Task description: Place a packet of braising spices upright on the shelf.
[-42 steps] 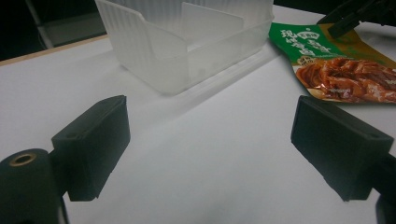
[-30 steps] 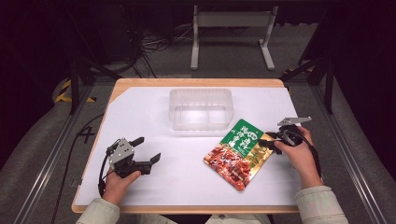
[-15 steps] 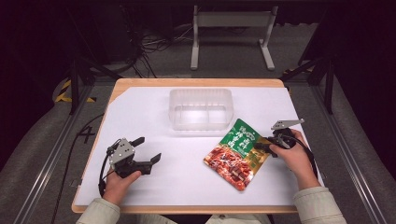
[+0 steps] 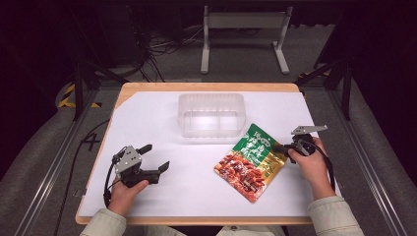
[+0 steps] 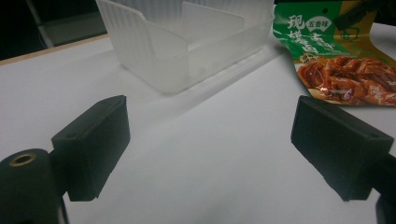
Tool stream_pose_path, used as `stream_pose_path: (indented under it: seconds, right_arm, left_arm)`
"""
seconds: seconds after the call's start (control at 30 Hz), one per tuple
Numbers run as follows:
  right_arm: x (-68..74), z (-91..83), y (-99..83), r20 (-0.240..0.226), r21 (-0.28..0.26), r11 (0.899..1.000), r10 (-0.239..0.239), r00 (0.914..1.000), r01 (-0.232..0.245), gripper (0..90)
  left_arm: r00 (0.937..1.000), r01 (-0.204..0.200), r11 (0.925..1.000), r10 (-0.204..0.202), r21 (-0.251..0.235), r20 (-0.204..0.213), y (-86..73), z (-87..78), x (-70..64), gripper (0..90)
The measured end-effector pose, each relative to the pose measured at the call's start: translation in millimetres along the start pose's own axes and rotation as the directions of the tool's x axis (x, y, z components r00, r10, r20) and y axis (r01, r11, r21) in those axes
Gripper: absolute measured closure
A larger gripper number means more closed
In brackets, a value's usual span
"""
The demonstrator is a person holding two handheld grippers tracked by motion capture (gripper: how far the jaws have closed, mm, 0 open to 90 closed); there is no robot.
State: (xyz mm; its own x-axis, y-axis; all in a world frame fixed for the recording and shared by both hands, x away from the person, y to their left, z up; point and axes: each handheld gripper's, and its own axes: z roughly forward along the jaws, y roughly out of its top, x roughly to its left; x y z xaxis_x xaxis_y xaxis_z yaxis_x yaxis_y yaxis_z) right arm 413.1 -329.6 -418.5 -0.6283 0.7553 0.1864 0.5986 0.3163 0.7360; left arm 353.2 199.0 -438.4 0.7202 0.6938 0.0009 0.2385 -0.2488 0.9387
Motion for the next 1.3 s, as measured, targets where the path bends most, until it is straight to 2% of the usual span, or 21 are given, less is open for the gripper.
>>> stream_pose_path:
  seconds: [0.17, 0.27, 0.57, 0.7, 0.87, 1.13, 1.23, 1.3]
  right_arm:
    - [3.0, -14.7, 3.7, -0.031, -0.033, 0.999, 0.029, 0.9991, -0.030, 90.0]
    - [7.0, -25.5, 5.9, -0.052, -0.058, 0.997, 0.045, 0.9976, -0.048, 90.0]
    - [19.2, -43.4, 14.4, -0.072, -0.108, 0.994, 0.024, 0.9971, -0.032, 90.0]
    - [28.0, -55.0, 21.5, -0.111, -0.144, 0.989, 0.009, 0.9938, -0.025, 90.0]
    - [41.7, -69.2, 30.6, -0.167, -0.178, 0.984, -0.021, 0.9857, -0.009, 90.0]
    - [62.5, -85.3, 43.4, -0.254, -0.224, 0.974, -0.079, 0.9640, 0.021, 90.0]
    - [66.9, -89.5, 47.2, -0.270, -0.231, 0.973, -0.091, 0.9585, 0.027, 90.0]
    - [70.0, -92.1, 49.6, -0.269, -0.233, 0.972, -0.100, 0.9578, 0.036, 90.0]
  left_arm:
    - [0.9999, 0.011, 0.9999, -0.011, -0.001, 0.004, -0.3, 0.4, -0.6, 12.6]
    - [1.0000, 0.000, 1.0000, 0.000, -0.002, 0.002, 0.1, 0.2, -0.2, 12.6]
    - [1.0000, -0.003, 1.0000, 0.003, -0.001, 0.005, 0.3, 1.0, -0.5, 12.6]
    - [1.0000, 0.003, 1.0000, -0.003, 0.000, 0.004, 0.1, 1.0, -0.7, 12.6]
    - [1.0000, -0.005, 1.0000, 0.005, 0.007, 0.004, 0.2, 2.2, -1.2, 12.6]
    - [1.0000, 0.000, 1.0000, 0.000, -0.001, 0.001, 0.6, 2.2, -1.8, 12.6]
    - [1.0000, -0.002, 1.0000, 0.002, 0.002, 0.002, 0.4, 2.5, -1.5, 12.6]
    - [1.0000, -0.001, 1.0000, 0.001, 0.001, 0.003, 0.4, 2.7, -1.4, 12.6]
